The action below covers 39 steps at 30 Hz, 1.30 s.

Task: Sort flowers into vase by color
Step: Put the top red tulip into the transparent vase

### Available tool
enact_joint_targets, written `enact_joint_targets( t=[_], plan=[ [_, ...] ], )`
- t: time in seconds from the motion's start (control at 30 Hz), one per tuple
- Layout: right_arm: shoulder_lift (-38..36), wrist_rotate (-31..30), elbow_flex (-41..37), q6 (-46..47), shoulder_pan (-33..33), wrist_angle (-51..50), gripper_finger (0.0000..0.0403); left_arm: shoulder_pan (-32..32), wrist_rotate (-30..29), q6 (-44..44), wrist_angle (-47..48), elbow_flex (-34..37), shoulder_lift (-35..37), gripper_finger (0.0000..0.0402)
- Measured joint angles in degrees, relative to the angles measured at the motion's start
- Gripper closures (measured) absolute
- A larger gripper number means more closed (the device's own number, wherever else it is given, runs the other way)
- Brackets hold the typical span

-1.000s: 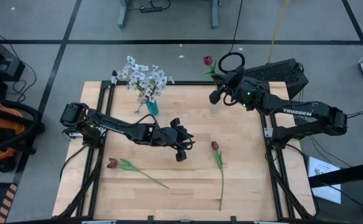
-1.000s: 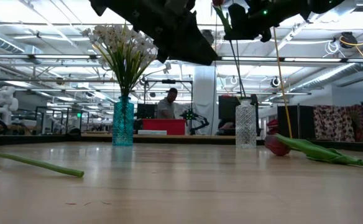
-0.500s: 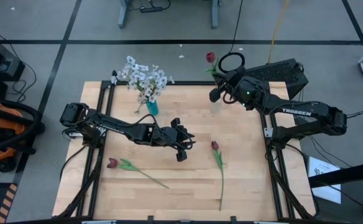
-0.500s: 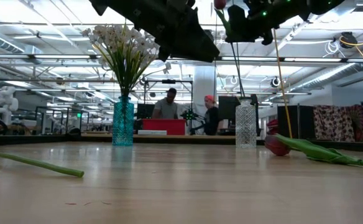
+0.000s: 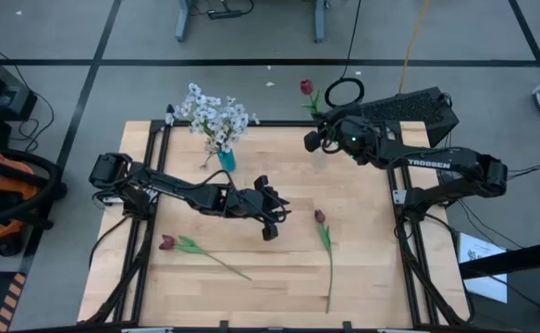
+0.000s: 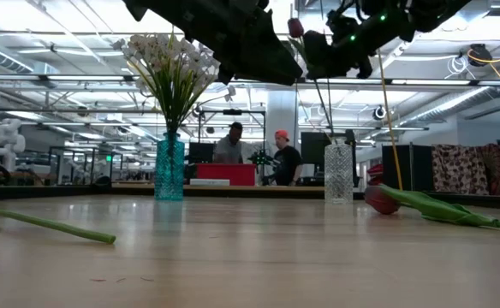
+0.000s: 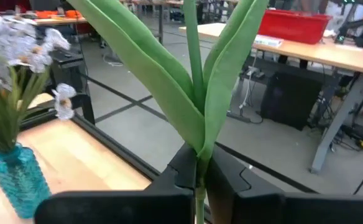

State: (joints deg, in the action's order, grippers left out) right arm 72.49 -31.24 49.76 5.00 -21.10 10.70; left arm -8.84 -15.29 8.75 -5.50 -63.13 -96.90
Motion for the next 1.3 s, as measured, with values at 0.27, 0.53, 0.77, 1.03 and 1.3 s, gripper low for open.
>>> enact_joint_targets(
  t=[0.27, 0.53, 0.77, 1.03, 1.3],
  plan=[
    [3.0, -0.7, 0.0, 1.9, -0.3, -0.1, 0.0394, -0.3, 0.0, -0.1, 0.0, 0.0, 0.0, 0.0277],
    [3.7, -3.7, 0.0, 3.4, -0.3, -3.5, 0.0394, -0.3, 0.0, -0.1, 0.2, 0.0, 0.0, 0.0277],
    [3.7, -3.8, 0.0, 4.8, -0.3, -6.3, 0.0394, -0.3, 0.0, -0.1, 0.2, 0.0, 0.0, 0.0277],
    [3.7, -5.1, 0.0, 4.9, -0.3, -7.0, 0.0394, -0.3, 0.0, -0.1, 0.0, 0.0, 0.1, 0.0277],
    [3.7, -4.9, 0.0, 6.5, -0.3, -9.7, 0.0387, -0.3, 0.0, -0.1, 0.0, 0.0, 0.1, 0.0277]
  ],
)
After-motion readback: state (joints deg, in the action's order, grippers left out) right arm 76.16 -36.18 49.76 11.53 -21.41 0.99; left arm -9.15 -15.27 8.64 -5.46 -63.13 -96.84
